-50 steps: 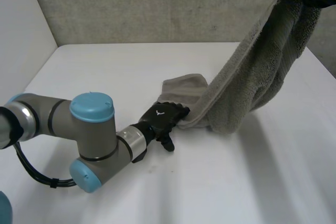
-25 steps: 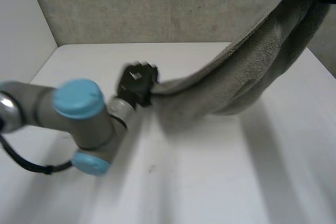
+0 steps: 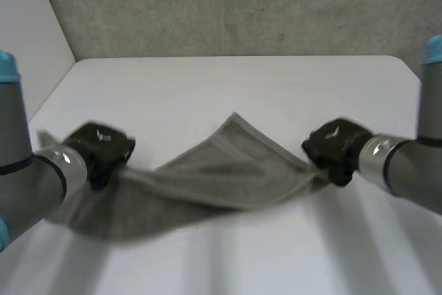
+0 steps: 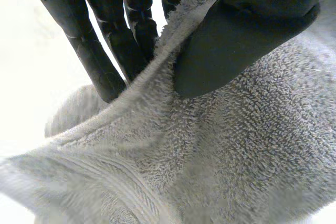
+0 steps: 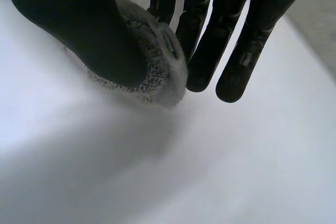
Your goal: Fold the towel.
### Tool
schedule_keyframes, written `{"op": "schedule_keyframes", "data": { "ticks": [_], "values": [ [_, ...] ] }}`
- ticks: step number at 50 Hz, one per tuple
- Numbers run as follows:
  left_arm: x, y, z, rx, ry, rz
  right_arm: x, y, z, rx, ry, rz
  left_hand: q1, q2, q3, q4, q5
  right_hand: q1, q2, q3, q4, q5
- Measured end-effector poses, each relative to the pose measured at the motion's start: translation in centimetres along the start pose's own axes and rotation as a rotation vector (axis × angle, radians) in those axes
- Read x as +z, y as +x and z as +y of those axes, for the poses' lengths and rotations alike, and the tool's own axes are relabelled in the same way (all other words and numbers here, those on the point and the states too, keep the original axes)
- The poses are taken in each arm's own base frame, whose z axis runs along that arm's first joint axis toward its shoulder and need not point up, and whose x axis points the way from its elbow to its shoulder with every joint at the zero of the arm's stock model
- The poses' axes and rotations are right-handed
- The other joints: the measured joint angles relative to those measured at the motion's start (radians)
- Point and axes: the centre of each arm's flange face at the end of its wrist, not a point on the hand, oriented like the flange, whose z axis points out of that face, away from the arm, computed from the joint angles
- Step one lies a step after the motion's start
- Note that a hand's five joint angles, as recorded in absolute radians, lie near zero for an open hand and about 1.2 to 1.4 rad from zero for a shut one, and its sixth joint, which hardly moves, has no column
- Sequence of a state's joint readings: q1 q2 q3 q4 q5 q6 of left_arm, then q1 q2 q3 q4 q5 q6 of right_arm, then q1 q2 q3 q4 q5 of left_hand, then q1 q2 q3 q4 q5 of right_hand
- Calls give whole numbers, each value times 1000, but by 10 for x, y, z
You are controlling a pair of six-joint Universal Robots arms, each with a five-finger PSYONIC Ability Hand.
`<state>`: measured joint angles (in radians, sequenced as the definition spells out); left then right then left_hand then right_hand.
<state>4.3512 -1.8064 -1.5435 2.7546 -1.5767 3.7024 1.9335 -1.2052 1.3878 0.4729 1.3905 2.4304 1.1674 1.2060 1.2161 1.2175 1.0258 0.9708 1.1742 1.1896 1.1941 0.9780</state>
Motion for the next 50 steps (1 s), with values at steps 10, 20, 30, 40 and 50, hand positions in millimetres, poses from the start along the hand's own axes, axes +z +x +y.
{"op": "schedule_keyframes", "data": {
  "ticks": [10,20,30,40,50],
  "values": [
    [38,-11,14,-41,-96,23,16,-8,-7,-77,12,-25,-28,-83,-93,-95,-77,0,0,0,0,2],
    [97,-59,-51,-23,358,-243,32,54,-91,-16,488,333,-21,-31,-36,-36,-32,0,0,0,0,3],
    [66,-114,-155,-2,1131,-673,-27,123,-164,62,1120,845,-6,0,-2,-3,-4,0,0,0,3,4],
    [68,-90,-127,-22,1050,-589,2,91,-125,64,883,633,-6,3,-1,0,-1,0,0,0,3,4],
    [119,-23,-29,-45,555,-278,59,31,-34,71,441,302,-19,-73,-73,-75,-43,0,8,0,3,4]
  ]
}}
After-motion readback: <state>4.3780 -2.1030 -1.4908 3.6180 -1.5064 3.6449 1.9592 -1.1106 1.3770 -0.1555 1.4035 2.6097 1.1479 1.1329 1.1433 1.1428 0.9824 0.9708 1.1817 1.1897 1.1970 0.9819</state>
